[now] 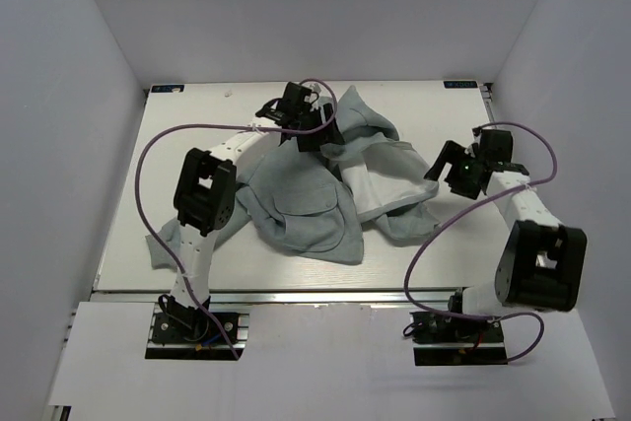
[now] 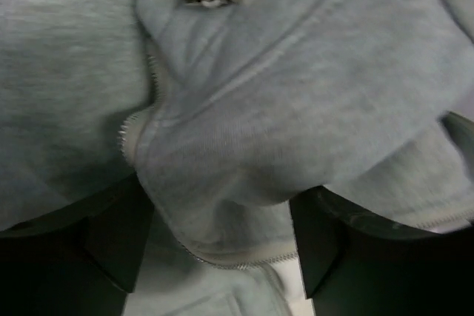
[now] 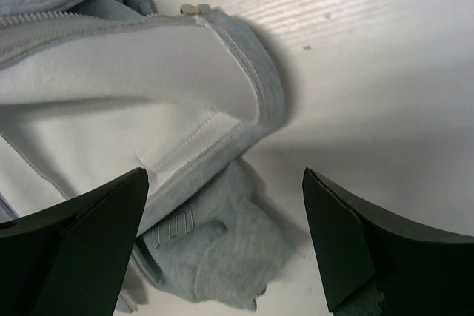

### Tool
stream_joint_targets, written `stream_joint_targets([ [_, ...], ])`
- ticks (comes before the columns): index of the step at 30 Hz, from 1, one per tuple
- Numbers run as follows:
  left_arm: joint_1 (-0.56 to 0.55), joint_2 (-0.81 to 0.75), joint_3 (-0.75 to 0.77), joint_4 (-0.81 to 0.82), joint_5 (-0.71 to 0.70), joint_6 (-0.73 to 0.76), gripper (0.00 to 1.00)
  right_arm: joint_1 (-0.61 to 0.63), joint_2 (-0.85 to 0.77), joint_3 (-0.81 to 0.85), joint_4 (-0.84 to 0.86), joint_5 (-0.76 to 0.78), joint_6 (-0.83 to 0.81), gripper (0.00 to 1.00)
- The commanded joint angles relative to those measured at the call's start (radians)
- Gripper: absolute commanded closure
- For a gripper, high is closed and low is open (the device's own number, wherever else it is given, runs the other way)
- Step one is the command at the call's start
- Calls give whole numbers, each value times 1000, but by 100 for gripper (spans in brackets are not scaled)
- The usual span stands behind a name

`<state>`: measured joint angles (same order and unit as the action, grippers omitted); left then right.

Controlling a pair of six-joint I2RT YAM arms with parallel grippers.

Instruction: Zip up the jacket

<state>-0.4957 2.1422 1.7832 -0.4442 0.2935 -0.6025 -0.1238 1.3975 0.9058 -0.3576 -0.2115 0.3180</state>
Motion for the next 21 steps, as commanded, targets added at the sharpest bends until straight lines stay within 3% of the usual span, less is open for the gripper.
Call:
stream_joint_targets([
  [1,16,18,71,-25,39,1,21,3,93,74,86,-65,-95,11],
  [3,14,34,88,-7,42,10,28,4,136,93,95,-40,-105,11],
  [4,16,44,120,-1,44,18,44,4,173,105,118,-23,-103,11],
  [7,16,100,188,5,59,32,73,3,240,128,181,-43,-96,13],
  [9,16,136,278,-13,79,36,75,3,279,163,203,-77,-111,20],
  [12,16,188,393,-45,65,49,81,3,313,220,224,-121,-148,55],
  [13,17,203,418,-53,34,56,83,3,296,220,238,-118,-160,91],
  [14,20,208,441,-57,10,58,89,4,281,225,240,-89,-145,100],
  [15,28,211,482,-60,-16,53,98,9,265,237,179,26,-120,100],
  [19,60,211,510,45,-106,12,100,45,87,304,-22,165,-123,100],
  [20,68,219,516,62,-112,7,100,121,40,312,-50,222,-120,100],
  [21,83,226,531,91,-109,1,100,204,-36,317,-117,395,-112,100],
])
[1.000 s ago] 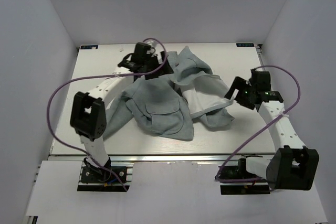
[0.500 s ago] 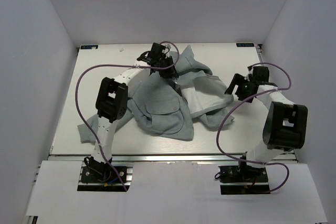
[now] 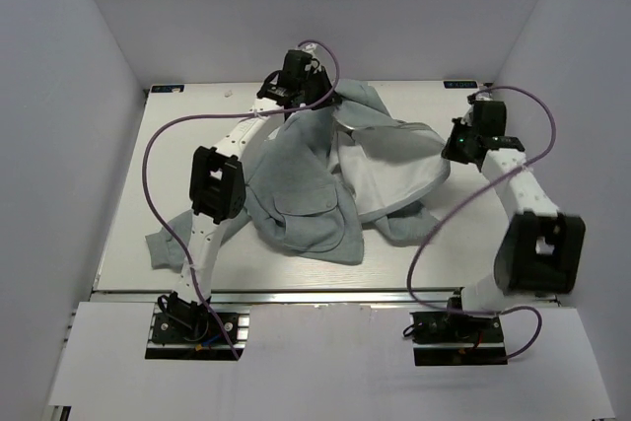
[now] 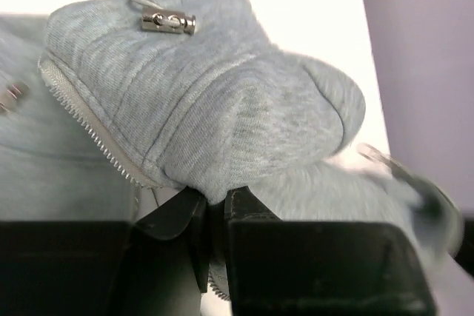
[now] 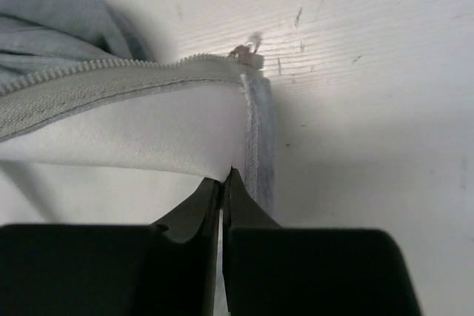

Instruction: Zip up the jacket

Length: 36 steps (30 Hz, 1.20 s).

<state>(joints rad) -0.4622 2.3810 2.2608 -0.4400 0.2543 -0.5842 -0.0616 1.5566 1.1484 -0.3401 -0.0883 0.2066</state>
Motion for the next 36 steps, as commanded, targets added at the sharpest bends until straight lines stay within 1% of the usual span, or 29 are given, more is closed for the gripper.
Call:
stream_joint_targets([
  [1,57,-3,62,101,-55,-35,100,213,-222,82,-178,347,26,100],
  [2,66,15,69,112,-53,-40,100,359,-245,76,-213,386,37,100],
  [4,86,35,94,115,-55,-46,100,466,-297,50,-290,319,72,100],
  [5,92,44,100,113,-49,-43,100,567,-317,25,-299,287,101,100],
  [6,106,56,95,110,-46,-37,100,627,-358,-39,-306,256,109,94],
  [7,112,58,85,110,-44,-36,100,685,-375,-74,-295,230,109,81],
  [8,125,58,71,109,-32,-35,100,815,-388,-103,-293,196,99,72],
  [10,138,57,16,113,-21,-39,100,943,-395,-168,-269,17,27,64],
  [11,148,55,3,110,-20,-39,100,1035,-395,-186,-260,-23,7,61],
  [12,152,55,-3,95,-21,-36,100,1057,-394,-211,-258,-54,-15,57],
  [14,160,49,-17,81,-7,-28,100,1062,-403,-230,-244,-61,-27,50],
  [15,163,34,-27,81,8,-16,100,1060,-421,-231,-240,-9,-36,40],
  [16,163,23,-38,83,16,-8,96,1059,-432,-222,-238,11,-45,36],
  [17,165,11,-59,86,22,3,86,1059,-444,-211,-225,34,-47,33],
  [18,165,0,-66,83,26,13,76,1057,-469,-204,-209,97,-41,26],
  [19,165,-23,-72,78,34,32,40,1053,-480,-194,-197,137,-27,23],
  [20,165,-34,-70,55,36,43,12,1048,-490,-194,-182,162,-10,19],
  [21,165,-46,-66,37,36,62,2,1040,-509,-196,-151,200,2,14],
  [22,165,-74,-61,14,27,73,2,1022,-515,-196,-142,212,37,11],
  [24,165,-114,-63,-72,8,96,2,994,-517,-197,-120,246,88,11],
  [25,165,-140,-73,-115,-34,99,2,961,-512,-200,-111,246,115,11],
  [26,163,-213,-92,-199,-70,93,2,945,-491,-207,-103,246,119,11],
  [28,165,-323,-281,-217,-125,70,2,909,-446,-196,-89,239,134,11],
  [29,165,-461,-479,-154,-147,54,2,867,-393,-173,-88,217,161,10],
  [30,165,-532,-582,-104,-141,46,2,844,-362,-159,-86,194,166,11],
  [31,163,-598,-674,-59,-127,29,2,801,-336,-148,-70,179,175,11],
  [32,163,-712,-758,14,-80,12,2,787,-288,-133,-54,161,191,11],
  [33,162,-761,-906,47,-43,-12,2,774,-268,-130,-33,147,183,11],
  [36,139,-871,-1078,167,57,-57,2,744,-181,-101,36,128,166,11],
])
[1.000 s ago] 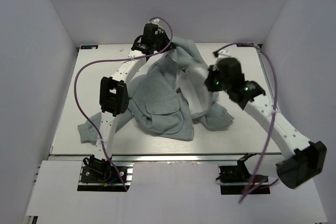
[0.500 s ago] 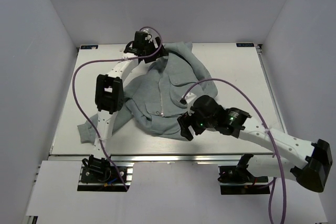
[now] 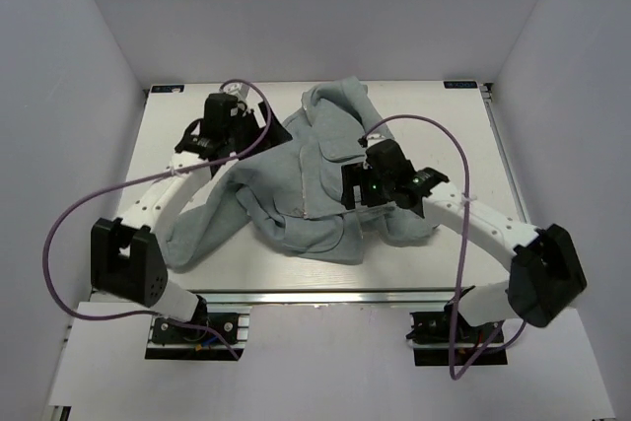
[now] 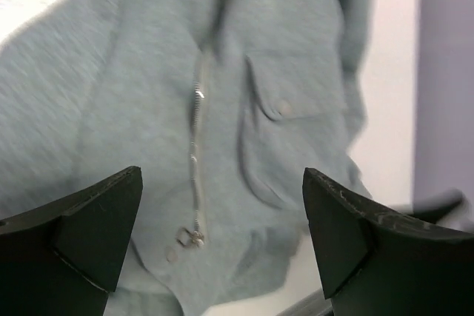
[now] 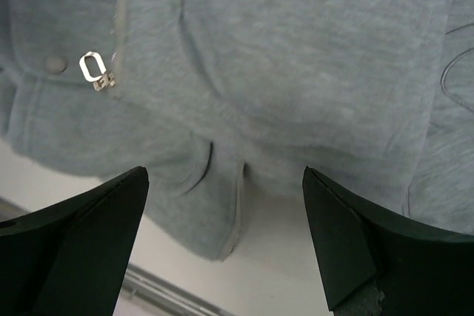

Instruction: Zip up the jacket

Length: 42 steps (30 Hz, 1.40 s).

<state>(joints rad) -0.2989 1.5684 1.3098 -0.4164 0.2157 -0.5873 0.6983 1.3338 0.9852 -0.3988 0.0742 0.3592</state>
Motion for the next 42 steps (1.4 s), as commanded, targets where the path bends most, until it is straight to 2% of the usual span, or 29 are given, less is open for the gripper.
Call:
stream_joint_targets([
  [1,-38,-62,-188,155,99,-62,2,-19,66,72,100,-4,17,11],
  [2,-66,-58,-199,148,93,-68,2,-20,114,82,97,66,21,11],
  [4,-100,5,-190,114,82,-60,2,-23,160,105,94,111,15,11],
  [8,-103,131,-169,60,80,-48,2,-22,254,116,103,176,3,12],
  [13,-97,261,-121,28,18,-34,2,-22,303,107,158,205,-66,27],
  [16,-80,317,-89,-2,-27,-31,2,-20,326,118,129,234,-54,61],
  [17,-74,326,-80,-12,-47,-31,2,-20,317,115,124,246,-48,84],
  [20,-25,326,-87,-10,-59,-25,2,-20,231,86,127,306,-51,100],
  [24,53,340,-66,-47,-101,-19,2,-23,127,107,-13,338,-66,100],
  [26,99,340,-66,-47,-82,-16,2,-22,55,66,-98,326,-49,100],
  [30,139,328,-46,-45,-73,-13,2,-23,-83,-83,-141,218,-65,100],
  [32,139,324,-32,-48,-85,-6,2,-23,-103,-137,-173,129,-69,100],
  [36,168,334,17,-102,-147,-3,2,-25,-156,-291,-163,79,4,100],
  [38,191,338,32,-111,-148,-8,2,-25,-163,-301,-150,65,18,100],
  [39,216,340,32,-117,-144,-9,2,-25,-166,-307,-144,71,26,97],
  [40,227,338,35,-119,-142,-9,2,-25,-165,-310,-146,85,30,91],
  [41,234,338,40,-125,-141,-9,2,-26,-160,-306,-156,101,40,75],
  [42,241,335,43,-134,-145,-6,2,-25,-151,-303,-181,116,46,70],
])
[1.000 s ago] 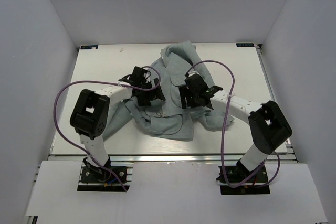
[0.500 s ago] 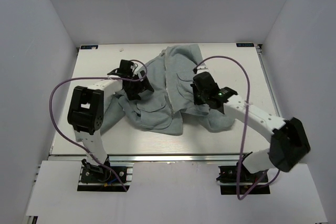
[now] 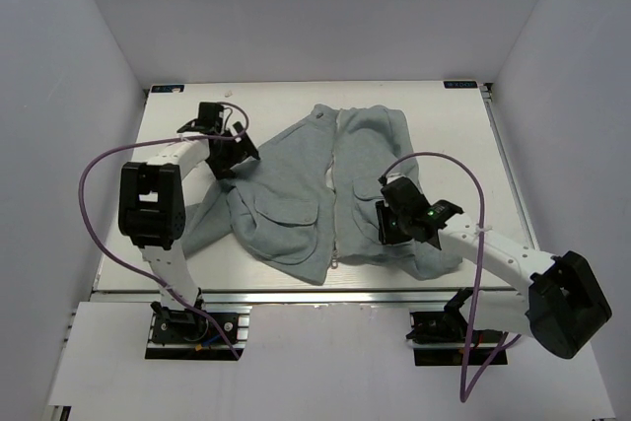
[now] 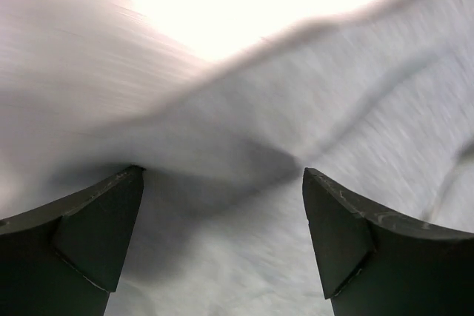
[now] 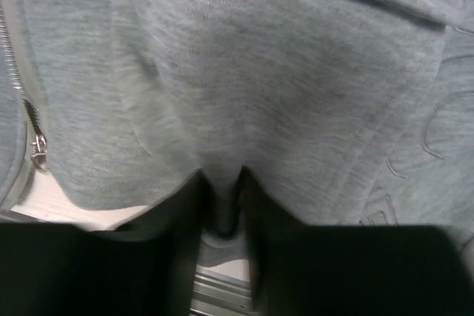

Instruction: Zip up the jacket

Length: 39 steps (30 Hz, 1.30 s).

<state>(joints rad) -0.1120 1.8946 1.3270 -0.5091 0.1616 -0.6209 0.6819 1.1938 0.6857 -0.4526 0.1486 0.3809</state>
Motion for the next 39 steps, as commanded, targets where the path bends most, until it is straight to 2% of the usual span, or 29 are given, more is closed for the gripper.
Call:
stream_joint_targets([
  [1,55,5,26,-43,-105,30,2,-8,-10,0,-135,48,29,63],
  [2,54,-9,23,-43,-120,32,2,-10,-11,2,-144,55,36,59],
  [5,64,-19,32,-72,-146,24,2,-8,-26,14,-175,77,47,57],
  [7,72,-23,81,-152,-131,20,2,-8,-39,29,-213,72,49,49],
  [10,64,-116,63,-143,-62,23,2,-8,-75,80,-242,36,38,43],
  [12,29,-229,23,-114,-27,27,2,-8,-123,130,-244,-15,9,31],
  [13,6,-267,14,-112,-30,30,2,-8,-138,147,-244,-33,-3,11],
  [16,-132,-374,-24,-102,-46,39,2,-7,-187,192,-215,-136,-30,11],
  [19,-285,-413,-95,-79,-30,29,2,1,-191,180,-132,-314,-42,11],
  [21,-345,-414,-167,25,76,33,2,36,-163,129,-29,-356,-25,11],
  [23,-356,-385,-245,78,111,4,2,74,-90,103,32,-351,-20,11],
  [28,-367,-240,-256,130,182,6,2,76,75,69,52,-221,12,11],
  [30,-365,-171,-243,138,177,9,2,68,142,61,64,-99,29,11],
  [36,-345,38,-99,115,122,38,2,-44,289,66,133,-42,6,11],
  [39,-296,134,-59,211,174,7,2,-113,352,93,219,-9,-60,11],
])
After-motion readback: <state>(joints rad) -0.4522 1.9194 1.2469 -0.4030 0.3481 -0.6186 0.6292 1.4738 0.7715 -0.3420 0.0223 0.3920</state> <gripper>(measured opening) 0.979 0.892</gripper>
